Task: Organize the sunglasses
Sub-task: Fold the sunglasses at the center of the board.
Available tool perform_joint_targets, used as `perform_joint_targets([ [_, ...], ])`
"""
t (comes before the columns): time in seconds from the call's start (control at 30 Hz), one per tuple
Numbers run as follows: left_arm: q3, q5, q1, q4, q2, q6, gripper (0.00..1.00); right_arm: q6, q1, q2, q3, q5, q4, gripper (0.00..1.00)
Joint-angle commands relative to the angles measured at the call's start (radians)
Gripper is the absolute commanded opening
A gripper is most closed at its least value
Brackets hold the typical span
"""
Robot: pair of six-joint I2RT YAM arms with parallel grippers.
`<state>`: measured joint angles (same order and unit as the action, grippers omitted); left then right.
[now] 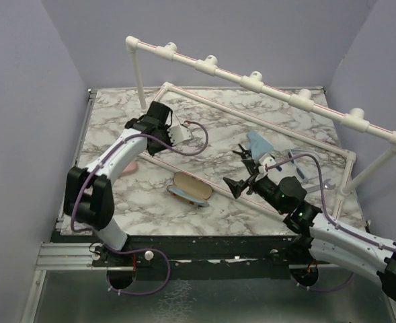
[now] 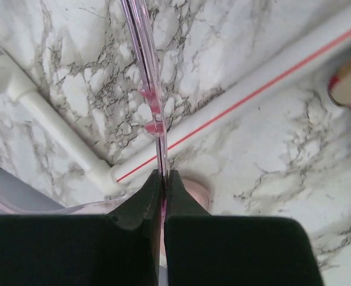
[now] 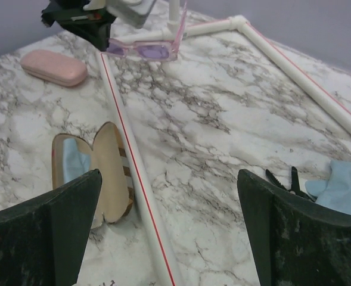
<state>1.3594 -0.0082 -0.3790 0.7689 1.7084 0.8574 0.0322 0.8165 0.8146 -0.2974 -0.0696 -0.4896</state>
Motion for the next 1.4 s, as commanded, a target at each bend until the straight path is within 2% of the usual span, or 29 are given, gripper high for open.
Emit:
perform_joint_targets([
  [0.0, -0.149, 0.116, -0.026, 0.060, -0.256, 0.264, 0.00, -0.021, -0.003, -0.097, -0.059, 0.061, 0.081, 1.00],
  [0.17, -0.395, 0.305, -0.068, 0.023, -0.634, 0.635, 0.00, -0.008, -0.003, -0.186, -0.142, 0.190, 0.170, 0.95],
  [0.23, -0.499, 0.386, -0.087, -0.047, -0.791, 0.748, 0.00, 0.003, -0.003, -0.192, -0.194, 0.271, 0.214, 0.88],
  [0.3, -0.586, 0.446, -0.110, -0.088, -0.907, 0.873, 0.00, 0.030, -0.004, -0.163, -0.243, 0.417, 0.238, 0.81],
  [0.37, -0.647, 0.492, -0.128, -0.121, -0.990, 0.969, 0.00, 0.049, -0.002, -0.104, -0.292, 0.593, 0.262, 0.69],
  [0.53, -0.706, 0.537, -0.157, -0.166, -1.085, 1.075, 0.00, -0.028, -0.002, 0.092, -0.377, 0.938, 0.152, 0.41],
  [0.63, -0.704, 0.548, -0.161, -0.166, -1.100, 1.092, 0.00, -0.022, -0.001, 0.167, -0.401, 1.000, 0.097, 0.28],
  [0.7, -0.699, 0.548, -0.163, -0.164, -1.101, 1.092, 0.00, 0.006, -0.002, 0.201, -0.418, 1.018, 0.079, 0.23],
  [0.9, -0.693, 0.572, -0.164, -0.166, -1.099, 1.125, 0.00, 0.000, -0.001, 0.368, -0.481, 1.054, -0.030, 0.20],
  [1.03, -0.692, 0.584, -0.164, -0.170, -1.091, 1.147, 0.00, -0.005, -0.002, 0.465, -0.546, 1.060, -0.030, 0.20],
  [1.17, -0.685, 0.603, -0.166, -0.188, -1.087, 1.167, 0.00, 0.034, -0.001, 0.526, -0.543, 1.028, -0.051, 0.19],
  [1.37, -0.692, 0.661, -0.166, -0.215, -1.094, 1.196, 0.00, -0.019, -0.001, 0.632, -0.552, 1.067, -0.165, 0.19],
])
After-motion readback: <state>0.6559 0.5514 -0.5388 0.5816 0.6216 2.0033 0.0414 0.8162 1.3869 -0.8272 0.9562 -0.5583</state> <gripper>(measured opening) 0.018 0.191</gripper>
